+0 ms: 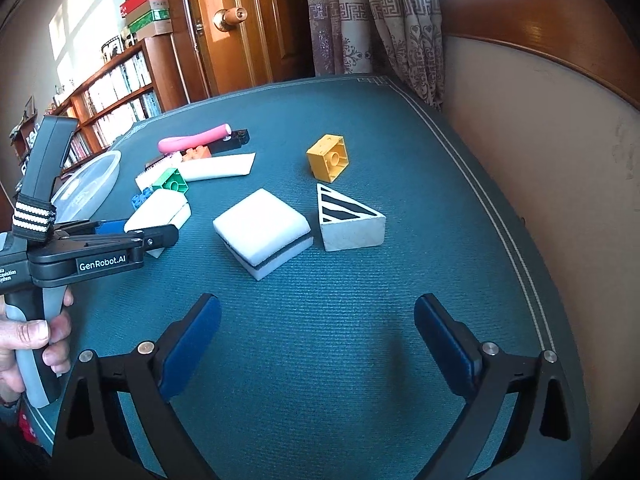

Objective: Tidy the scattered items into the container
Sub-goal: 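Grasp the white sponge with the left tool while the right tool grasps the striped triangle block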

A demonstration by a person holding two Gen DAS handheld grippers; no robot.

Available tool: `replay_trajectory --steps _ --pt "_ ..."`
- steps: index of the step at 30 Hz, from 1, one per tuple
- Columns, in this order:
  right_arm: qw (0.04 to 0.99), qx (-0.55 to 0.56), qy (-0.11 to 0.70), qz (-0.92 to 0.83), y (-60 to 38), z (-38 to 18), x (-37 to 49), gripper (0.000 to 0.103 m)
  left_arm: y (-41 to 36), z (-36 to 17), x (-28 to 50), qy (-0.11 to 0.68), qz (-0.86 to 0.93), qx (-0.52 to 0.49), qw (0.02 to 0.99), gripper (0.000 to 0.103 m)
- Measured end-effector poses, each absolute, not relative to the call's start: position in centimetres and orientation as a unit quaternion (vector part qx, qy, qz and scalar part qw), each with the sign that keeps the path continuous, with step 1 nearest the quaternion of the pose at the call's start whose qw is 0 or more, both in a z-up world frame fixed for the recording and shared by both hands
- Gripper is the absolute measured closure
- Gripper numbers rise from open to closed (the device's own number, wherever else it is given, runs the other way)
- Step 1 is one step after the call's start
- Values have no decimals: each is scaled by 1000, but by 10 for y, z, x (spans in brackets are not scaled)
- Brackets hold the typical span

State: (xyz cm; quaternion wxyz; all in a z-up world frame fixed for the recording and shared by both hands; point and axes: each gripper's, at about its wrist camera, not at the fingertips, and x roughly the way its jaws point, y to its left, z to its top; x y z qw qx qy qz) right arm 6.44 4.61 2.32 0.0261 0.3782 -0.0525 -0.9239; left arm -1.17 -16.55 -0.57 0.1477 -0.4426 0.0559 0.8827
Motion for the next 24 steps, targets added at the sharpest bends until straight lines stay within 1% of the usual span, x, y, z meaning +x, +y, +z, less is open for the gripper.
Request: replay_trajectory --steps 3,11,24 --pt "23 378 -57 -924 48 23 62 4 -166 -5 -12 56 884 -441 146 42" --pt "17 374 -58 -926 49 25 55 4 -165 -5 -9 58 886 -435 149 53" --pt "11 376 -66 -924 52 23 44 4 -171 -4 -5 56 889 -432 142 54"
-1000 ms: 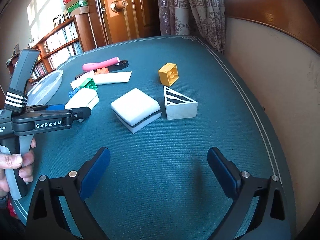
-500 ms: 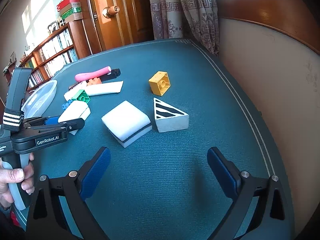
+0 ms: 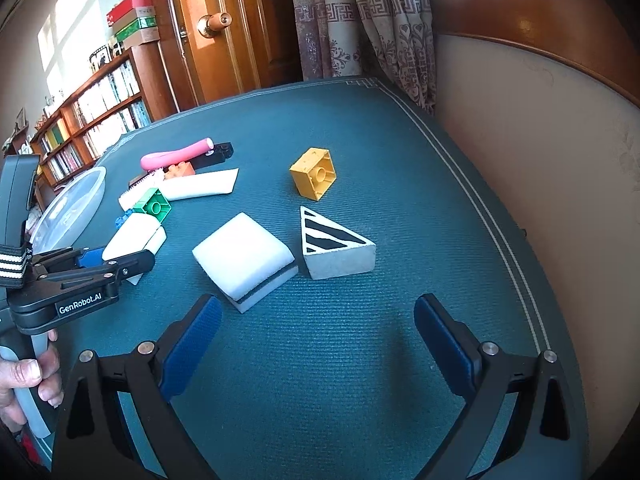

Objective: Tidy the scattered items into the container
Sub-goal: 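Grasp the white sponge with the left tool while the right tool grasps the striped triangle block, then carry the sponge and striped block over the clear bowl with both tools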

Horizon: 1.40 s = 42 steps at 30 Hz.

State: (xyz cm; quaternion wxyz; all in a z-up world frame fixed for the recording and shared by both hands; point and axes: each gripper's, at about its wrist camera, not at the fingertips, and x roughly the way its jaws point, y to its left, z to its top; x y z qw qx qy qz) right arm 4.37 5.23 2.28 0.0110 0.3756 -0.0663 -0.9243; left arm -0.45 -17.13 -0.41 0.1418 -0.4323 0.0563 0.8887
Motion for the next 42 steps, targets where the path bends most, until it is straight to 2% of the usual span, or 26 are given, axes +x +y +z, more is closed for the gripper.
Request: replay_trajectory --steps 13,18,26,28,42 --pt "10 367 -79 -927 51 28 21 5 -180 -3 3 51 890 -433 138 54" --pt "5 368 -88 -926 54 29 10 22 -183 -1 7 49 891 -431 137 54" --pt "-17 373 -96 -923 67 24 0 37 -187 -2 7 43 890 -432 137 54" --pt "-23 375 -100 -921 71 24 -2 43 -186 -2 7 43 890 -433 137 54" --pt "-18 388 -97 -916 76 17 -8 45 -190 -2 6 39 889 -435 138 54"
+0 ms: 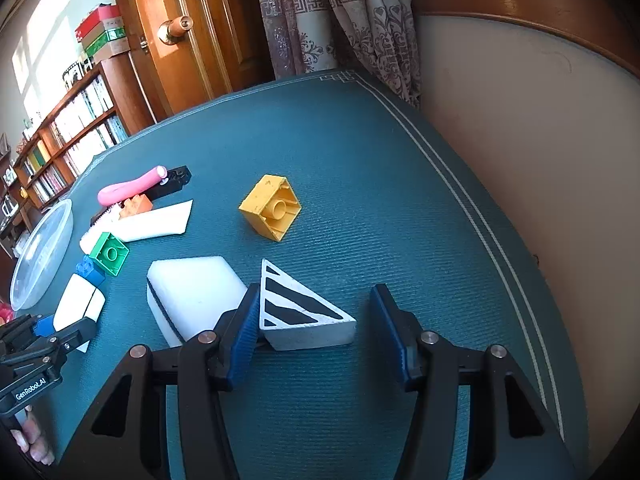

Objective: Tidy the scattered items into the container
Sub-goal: 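Carry the sponge and striped block over the clear bowl with both tools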

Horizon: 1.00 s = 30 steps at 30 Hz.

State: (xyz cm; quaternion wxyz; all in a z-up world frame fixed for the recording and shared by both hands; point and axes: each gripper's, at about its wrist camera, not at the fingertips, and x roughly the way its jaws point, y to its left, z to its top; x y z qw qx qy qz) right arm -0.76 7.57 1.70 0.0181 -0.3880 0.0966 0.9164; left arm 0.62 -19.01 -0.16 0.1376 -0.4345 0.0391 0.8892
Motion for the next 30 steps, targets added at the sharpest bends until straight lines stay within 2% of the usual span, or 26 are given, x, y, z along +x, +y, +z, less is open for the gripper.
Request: replay_trajectory --steps 11,13,24,30 --pt "13 -397 67 915 75 14 -10 46 -190 -1 10 40 888 -435 142 54" --pt "17 -399 57 915 73 14 -8 58 -191 0 11 39 889 -434 141 54" --pt "43 -369 114 921 83 28 23 59 -203 5 12 31 892 -430 136 54" --pt "20 -342 118 932 64 51 32 59 -224 13 12 15 900 -420 120 54"
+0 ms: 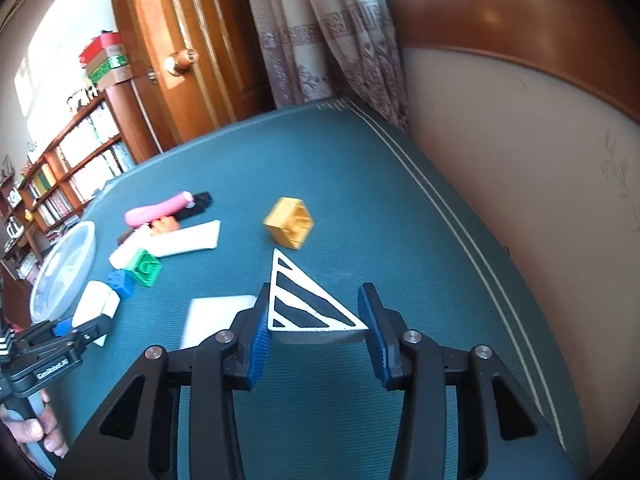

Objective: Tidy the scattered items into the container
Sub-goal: 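Carry the sponge and striped block over the clear bowl with both tools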

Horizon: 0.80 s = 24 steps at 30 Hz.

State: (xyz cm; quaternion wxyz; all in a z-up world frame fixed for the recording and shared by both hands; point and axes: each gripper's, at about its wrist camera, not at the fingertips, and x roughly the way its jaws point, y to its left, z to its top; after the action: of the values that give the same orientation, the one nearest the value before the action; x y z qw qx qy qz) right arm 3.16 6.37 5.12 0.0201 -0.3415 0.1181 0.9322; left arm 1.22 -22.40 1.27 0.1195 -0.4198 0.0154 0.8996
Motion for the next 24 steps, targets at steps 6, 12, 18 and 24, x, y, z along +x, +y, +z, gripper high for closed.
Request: replay_trajectory --steps 6,12,18,24 --pt "-38 -332 111 936 17 64 24 59 -257 20 13 3 910 -405 86 54" --pt "-86 -336 100 933 -33 66 11 58 -302 29 13 -10 922 -384 41 54" --pt "-131 -333 84 930 -83 75 -3 59 -354 39 9 -29 931 -363 -5 53" --pt "-170 -334 65 925 -133 80 -18 59 -397 39 0 -42 932 -359 -36 53"
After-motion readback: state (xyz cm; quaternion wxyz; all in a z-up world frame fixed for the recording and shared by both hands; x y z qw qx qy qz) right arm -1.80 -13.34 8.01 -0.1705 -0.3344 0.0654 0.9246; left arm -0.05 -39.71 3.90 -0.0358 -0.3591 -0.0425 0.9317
